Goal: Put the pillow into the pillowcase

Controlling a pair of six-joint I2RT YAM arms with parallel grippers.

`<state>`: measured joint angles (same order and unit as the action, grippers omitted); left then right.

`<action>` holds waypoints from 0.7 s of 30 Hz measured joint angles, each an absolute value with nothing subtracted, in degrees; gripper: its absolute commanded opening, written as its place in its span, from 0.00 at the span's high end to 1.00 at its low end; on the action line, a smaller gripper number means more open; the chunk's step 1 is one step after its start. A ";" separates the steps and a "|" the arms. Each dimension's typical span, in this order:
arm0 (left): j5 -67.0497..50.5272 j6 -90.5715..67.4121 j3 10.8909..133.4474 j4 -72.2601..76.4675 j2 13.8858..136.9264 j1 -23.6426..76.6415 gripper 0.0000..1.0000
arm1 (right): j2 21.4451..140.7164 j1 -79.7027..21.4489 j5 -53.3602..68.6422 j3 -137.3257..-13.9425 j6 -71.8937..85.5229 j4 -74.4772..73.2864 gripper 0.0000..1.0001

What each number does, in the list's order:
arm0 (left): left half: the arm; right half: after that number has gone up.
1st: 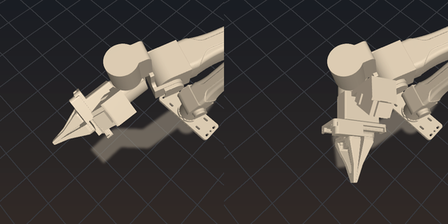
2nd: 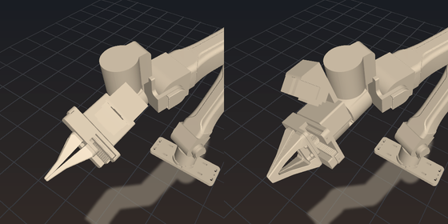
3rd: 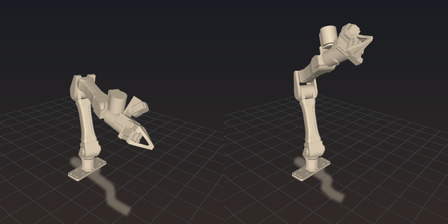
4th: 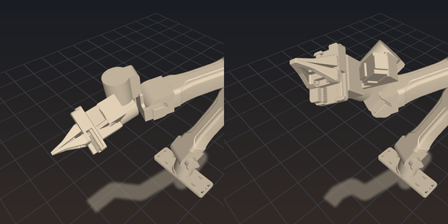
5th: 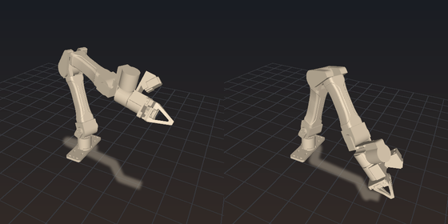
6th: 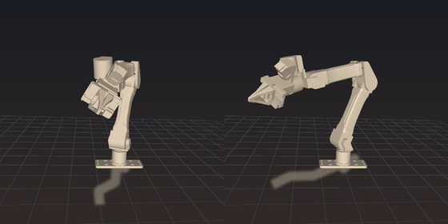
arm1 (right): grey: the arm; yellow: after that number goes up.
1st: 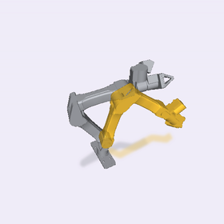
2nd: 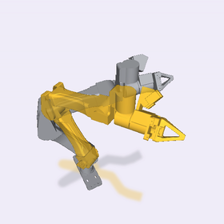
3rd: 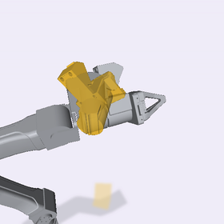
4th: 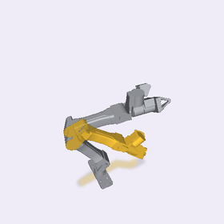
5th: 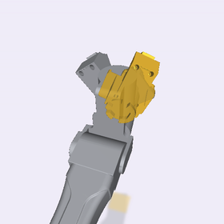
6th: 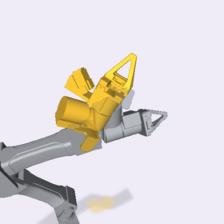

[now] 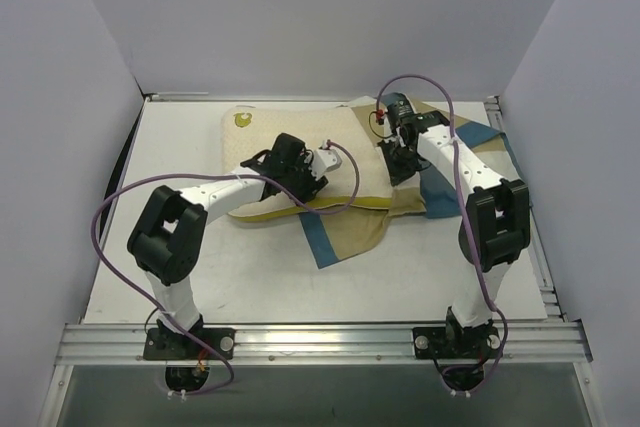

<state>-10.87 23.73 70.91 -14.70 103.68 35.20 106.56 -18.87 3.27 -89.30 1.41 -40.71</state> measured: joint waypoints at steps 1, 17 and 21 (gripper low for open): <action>-11.57 23.05 70.98 -14.59 104.12 34.52 0.55 | 106.54 -18.87 3.86 -89.34 1.48 -40.80 1.00; -28.69 -16.01 69.95 -3.53 108.05 28.84 1.00 | 108.60 -20.53 24.29 -88.97 2.09 -41.71 1.00; -30.39 -23.00 66.83 0.93 105.80 29.39 1.00 | 115.81 -17.34 24.88 -92.58 2.85 -42.74 1.00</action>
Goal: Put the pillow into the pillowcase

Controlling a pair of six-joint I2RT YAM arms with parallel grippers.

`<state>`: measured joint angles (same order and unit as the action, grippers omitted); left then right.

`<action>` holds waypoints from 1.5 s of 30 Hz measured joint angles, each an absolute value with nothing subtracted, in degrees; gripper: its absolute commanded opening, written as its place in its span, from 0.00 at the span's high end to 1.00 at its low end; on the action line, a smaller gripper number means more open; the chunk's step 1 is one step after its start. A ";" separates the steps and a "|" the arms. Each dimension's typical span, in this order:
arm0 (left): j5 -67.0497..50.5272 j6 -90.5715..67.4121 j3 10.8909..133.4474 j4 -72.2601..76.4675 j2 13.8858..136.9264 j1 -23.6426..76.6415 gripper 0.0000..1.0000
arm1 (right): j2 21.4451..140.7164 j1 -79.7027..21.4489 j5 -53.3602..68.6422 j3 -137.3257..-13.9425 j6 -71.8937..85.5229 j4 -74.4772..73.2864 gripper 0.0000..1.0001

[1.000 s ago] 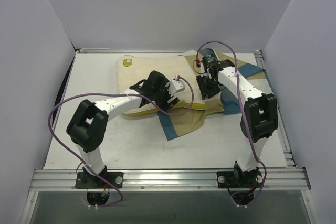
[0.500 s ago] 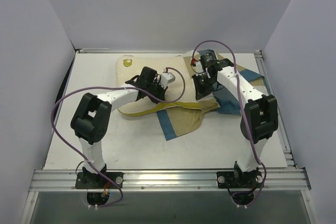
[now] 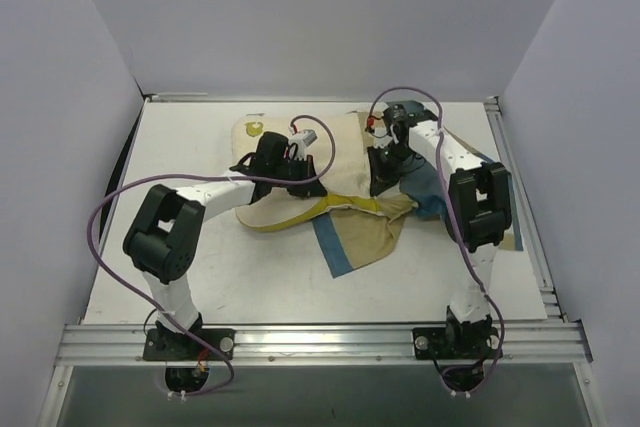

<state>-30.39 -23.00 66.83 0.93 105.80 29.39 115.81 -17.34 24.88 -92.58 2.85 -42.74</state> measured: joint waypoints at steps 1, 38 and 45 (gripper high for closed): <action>-30.46 -24.29 65.71 1.85 104.68 29.74 1.00 | 117.03 -17.08 25.04 -94.17 2.98 -43.20 1.00; 11.62 10.28 95.07 -22.00 124.55 47.55 0.84 | 111.00 -3.36 25.91 -73.78 18.37 -17.76 0.14; -3.33 8.38 95.98 -23.88 121.21 40.66 1.00 | 115.72 -4.01 26.94 -79.00 19.49 -15.31 0.14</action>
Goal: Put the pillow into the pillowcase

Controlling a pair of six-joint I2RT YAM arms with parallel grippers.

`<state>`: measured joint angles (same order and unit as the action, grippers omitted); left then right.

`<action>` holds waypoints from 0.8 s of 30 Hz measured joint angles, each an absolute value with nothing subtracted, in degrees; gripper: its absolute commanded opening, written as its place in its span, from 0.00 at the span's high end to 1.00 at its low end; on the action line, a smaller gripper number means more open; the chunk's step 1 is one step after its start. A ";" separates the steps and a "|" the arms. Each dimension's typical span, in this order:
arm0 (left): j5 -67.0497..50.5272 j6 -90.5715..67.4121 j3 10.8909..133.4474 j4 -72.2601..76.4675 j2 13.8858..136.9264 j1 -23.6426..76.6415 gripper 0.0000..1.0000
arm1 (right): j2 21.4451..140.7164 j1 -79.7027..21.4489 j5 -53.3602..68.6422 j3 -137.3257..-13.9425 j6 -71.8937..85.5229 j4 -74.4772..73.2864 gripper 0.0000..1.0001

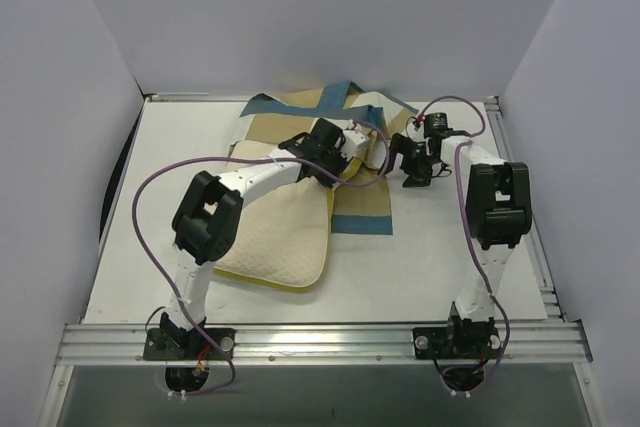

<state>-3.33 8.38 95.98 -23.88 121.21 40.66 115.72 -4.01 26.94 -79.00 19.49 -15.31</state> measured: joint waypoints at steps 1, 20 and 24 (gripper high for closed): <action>-4.84 7.88 95.98 -24.16 120.79 39.81 1.00 | 116.33 -4.32 27.42 -79.81 19.57 -15.11 0.16; -9.28 -18.20 100.53 -22.92 120.38 33.61 1.00 | 113.73 -14.52 51.94 -67.09 16.91 -16.58 1.00; -4.38 -20.82 109.21 -22.74 121.80 33.39 1.00 | 107.50 -14.31 54.94 -65.71 10.70 -22.06 1.00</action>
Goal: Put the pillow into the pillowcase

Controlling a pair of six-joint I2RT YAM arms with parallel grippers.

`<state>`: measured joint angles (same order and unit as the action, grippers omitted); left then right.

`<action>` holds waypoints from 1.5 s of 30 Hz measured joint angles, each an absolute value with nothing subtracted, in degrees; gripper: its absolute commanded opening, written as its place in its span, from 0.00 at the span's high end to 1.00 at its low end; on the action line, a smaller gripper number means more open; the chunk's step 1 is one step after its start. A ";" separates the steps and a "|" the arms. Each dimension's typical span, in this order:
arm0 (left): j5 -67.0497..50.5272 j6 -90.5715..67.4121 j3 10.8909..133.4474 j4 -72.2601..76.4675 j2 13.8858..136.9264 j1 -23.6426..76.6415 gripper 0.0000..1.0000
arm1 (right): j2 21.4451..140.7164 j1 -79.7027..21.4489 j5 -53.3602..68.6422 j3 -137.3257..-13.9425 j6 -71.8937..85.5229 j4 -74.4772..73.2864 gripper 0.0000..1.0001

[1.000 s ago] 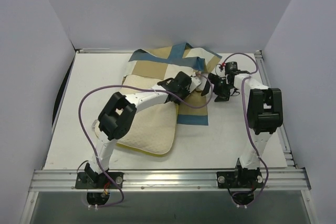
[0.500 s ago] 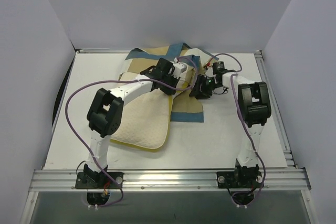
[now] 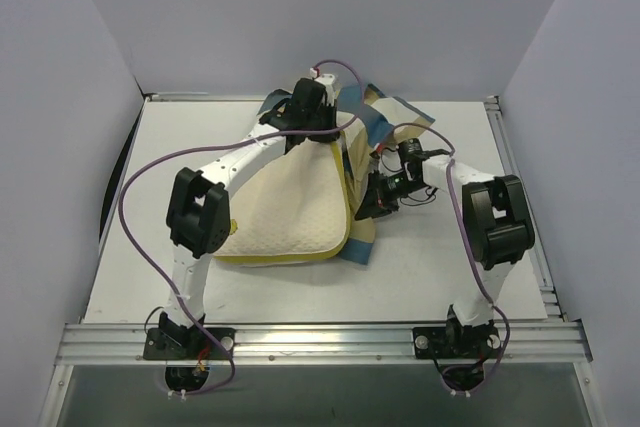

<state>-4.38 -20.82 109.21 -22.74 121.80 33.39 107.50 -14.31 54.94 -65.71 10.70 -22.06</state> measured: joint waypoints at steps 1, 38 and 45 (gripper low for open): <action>-3.57 -21.04 110.15 -22.55 121.80 33.54 1.00 | 106.83 -14.31 55.57 -65.76 9.50 -22.87 1.00; -32.32 1.23 84.29 -35.24 92.73 25.21 0.27 | 102.48 -8.38 41.04 -87.68 -7.01 -54.41 0.27; -24.29 9.04 73.12 -37.60 92.64 9.69 0.45 | 105.84 -25.26 39.00 -87.50 -5.32 -54.35 0.32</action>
